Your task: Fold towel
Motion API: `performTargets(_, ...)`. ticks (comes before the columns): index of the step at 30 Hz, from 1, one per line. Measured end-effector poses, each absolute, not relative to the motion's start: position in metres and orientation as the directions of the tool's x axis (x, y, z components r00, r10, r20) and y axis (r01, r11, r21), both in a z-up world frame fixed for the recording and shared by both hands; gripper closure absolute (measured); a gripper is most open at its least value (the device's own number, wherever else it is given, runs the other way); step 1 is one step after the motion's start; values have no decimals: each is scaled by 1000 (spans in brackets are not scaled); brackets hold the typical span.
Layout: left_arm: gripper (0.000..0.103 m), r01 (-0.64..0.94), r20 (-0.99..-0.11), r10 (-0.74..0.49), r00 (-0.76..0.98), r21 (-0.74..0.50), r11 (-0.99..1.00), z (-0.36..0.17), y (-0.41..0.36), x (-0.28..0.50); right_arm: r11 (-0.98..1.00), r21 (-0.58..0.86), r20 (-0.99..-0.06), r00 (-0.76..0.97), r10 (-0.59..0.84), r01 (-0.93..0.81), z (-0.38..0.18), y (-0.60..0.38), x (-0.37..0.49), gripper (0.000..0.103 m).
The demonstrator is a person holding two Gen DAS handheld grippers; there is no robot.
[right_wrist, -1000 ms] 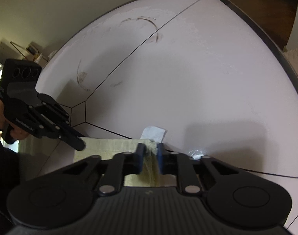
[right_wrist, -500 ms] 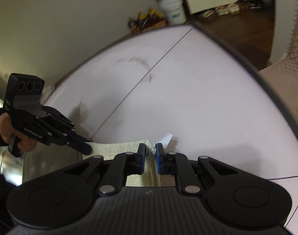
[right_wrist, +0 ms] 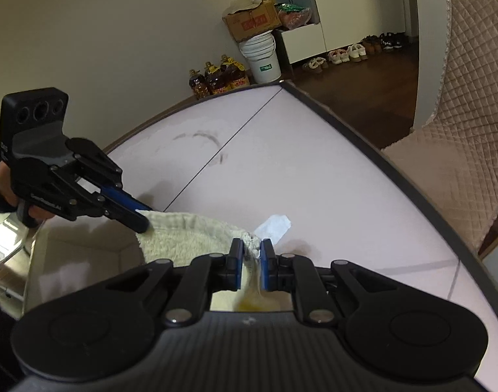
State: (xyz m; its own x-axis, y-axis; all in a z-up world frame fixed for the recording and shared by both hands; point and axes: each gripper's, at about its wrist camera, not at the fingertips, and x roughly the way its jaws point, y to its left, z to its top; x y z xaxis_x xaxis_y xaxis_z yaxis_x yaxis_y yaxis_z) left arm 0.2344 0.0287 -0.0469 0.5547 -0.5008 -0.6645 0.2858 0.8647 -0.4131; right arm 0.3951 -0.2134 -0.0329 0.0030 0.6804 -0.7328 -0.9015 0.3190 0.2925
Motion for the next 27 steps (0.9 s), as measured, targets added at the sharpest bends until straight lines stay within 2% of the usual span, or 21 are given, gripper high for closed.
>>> performTargets(8,96,372,-674,-549,494,-407,834,-43,-26,201,300,245,-775,0,632,-922,-30,-253,357,91)
performTargets(16,96,394,-692,-589,417,-447,803,-60,-56,186,220,121,-834,21,552,-968,-26,-258,325,91)
performTargets(20,96,405,-703,-588,399,-440,801,-71,-66,179,192,69,-860,39,508,-979,-33,-260,312,90)
performTargets(27,96,410,-731,-575,368,-428,806,-94,-77,176,207,67,-869,45,493,-976,-59,-271,297,90)
